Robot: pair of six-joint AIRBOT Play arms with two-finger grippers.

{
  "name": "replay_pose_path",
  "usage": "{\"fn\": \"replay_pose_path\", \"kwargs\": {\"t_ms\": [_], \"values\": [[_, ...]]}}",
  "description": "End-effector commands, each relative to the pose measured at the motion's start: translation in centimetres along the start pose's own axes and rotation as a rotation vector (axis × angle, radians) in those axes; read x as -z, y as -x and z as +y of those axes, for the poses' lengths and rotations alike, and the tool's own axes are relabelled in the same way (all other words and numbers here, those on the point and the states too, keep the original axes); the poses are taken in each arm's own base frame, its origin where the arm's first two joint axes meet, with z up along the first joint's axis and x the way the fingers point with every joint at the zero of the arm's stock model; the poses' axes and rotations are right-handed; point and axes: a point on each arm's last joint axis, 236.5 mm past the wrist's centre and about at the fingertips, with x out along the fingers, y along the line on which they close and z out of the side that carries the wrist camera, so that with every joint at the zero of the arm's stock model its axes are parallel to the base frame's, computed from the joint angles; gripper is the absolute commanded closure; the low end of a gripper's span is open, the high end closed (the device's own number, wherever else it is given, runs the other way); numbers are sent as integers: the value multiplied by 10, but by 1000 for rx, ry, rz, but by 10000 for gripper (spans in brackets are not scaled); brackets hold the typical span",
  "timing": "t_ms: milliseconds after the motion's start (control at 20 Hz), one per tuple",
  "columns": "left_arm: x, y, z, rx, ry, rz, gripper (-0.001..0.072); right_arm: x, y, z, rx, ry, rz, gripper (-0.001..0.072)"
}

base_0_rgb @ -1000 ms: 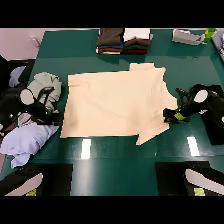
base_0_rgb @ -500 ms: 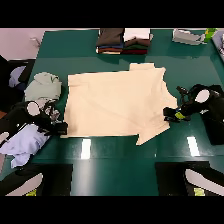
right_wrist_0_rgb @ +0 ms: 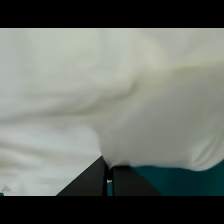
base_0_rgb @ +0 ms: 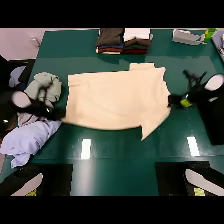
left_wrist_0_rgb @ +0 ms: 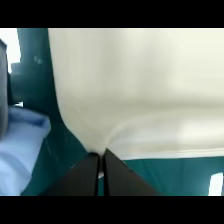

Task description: Fold the shirts.

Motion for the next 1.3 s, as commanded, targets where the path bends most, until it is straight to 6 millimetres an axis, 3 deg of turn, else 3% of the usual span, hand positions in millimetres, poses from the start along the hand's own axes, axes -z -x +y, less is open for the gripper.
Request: {"fn": "replay_pose_path", "kwargs": {"t_ms": [0, 50, 150, 250, 350, 400, 500, 600, 700, 800, 900, 1000, 1100, 1250], "values": [[-83, 132, -28, -15, -114, -398, 680, -57, 97, 31, -26, 90, -276, 696], [-101, 187, -38, -23, -147, -537, 680, -72, 141, 41, -26, 121, -397, 696], [-116, 289, -60, -19, -195, -779, 680, -89, 229, 54, -11, 164, -624, 696], [-112, 382, -81, -1, -235, -990, 680, -86, 311, 62, 2, 183, -820, 696], [-95, 449, -96, 12, -265, -1130, 680, -72, 381, 64, 28, 186, -985, 696], [-87, 474, -100, 18, -275, -1189, 681, -62, 409, 64, 48, 189, -1055, 696], [-74, 513, -107, 26, -290, -1289, 681, -46, 448, 62, 84, 178, -1148, 697], [-67, 539, -111, 29, -298, -1368, 682, -35, 471, 60, 119, 168, -1189, 697], [-70, 549, -112, 29, -298, -1411, 682, -35, 480, 63, 125, 175, -1190, 697], [-83, 532, -109, 18, -292, -1355, 682, -45, 476, 63, 116, 179, -1161, 698], [-111, 485, -99, -25, -291, -1201, 681, -64, 446, 70, 38, 189, -1062, 698], [-145, 413, -83, -70, -276, -977, 681, -87, 392, 66, -41, 160, -915, 698], [-178, 325, -67, -86, -248, -755, 680, -105, 324, 42, -57, 90, -737, 698], [-200, 172, -33, -107, -194, -416, 680, -118, 208, 1, -71, -26, -446, 698]]}}
